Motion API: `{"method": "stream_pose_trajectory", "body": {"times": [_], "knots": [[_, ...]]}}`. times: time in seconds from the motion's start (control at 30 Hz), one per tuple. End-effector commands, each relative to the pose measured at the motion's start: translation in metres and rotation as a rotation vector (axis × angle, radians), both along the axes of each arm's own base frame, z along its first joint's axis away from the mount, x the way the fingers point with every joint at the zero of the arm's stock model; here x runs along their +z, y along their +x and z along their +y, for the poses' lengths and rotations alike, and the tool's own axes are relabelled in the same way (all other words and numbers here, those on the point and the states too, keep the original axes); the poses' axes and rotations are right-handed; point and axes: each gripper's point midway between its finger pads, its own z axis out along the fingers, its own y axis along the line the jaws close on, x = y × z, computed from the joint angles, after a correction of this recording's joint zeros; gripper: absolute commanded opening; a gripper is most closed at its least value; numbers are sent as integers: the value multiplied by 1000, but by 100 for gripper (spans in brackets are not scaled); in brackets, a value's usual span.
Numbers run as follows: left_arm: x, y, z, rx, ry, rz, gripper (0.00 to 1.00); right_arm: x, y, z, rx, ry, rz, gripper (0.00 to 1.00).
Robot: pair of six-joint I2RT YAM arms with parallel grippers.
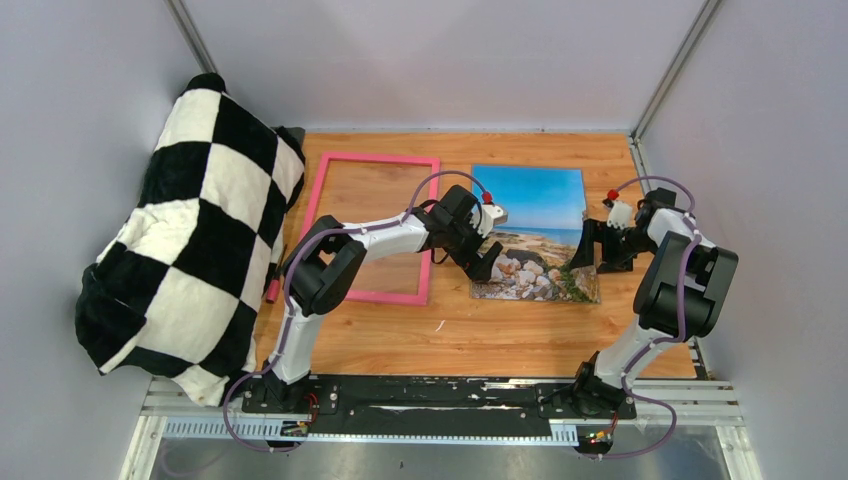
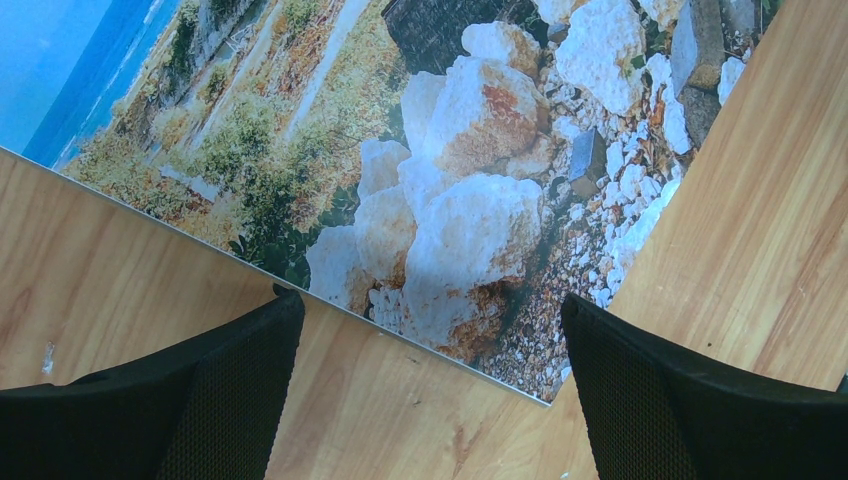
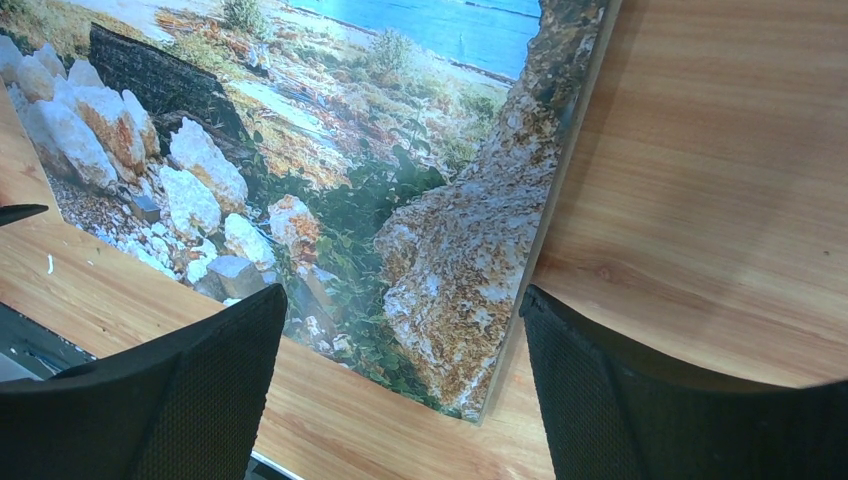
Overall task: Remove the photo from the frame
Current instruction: Pick up the photo from the photo frame.
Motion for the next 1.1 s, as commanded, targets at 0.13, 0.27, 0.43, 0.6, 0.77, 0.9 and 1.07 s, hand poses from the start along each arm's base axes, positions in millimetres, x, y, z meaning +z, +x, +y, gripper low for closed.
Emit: {"method": "stream_pose_trajectory", "body": {"times": [0.13,0.27,0.43,0.6,0.77,0.9,1.07], "knots": [[-25,-15,6,-11,47,83,100,-4,-8,6,-10,61,36,87],[-26,-15,6,-12,47,85,100,-1,-7,10,-2,84,27,87],[-26,-15,6,-13,46,86,100,3,-8,18,12,135,23,86],[-26,-16,6,-16,44,89,100,4,-9,25,24,185,34,86],[-22,-15,8,-9,51,86,100,3,-10,25,19,198,47,87],[-16,-8,12,8,41,69,100,3,-11,21,-13,222,53,87],[-17,-8,13,9,40,74,100,9,-11,10,-71,251,41,87]]}}
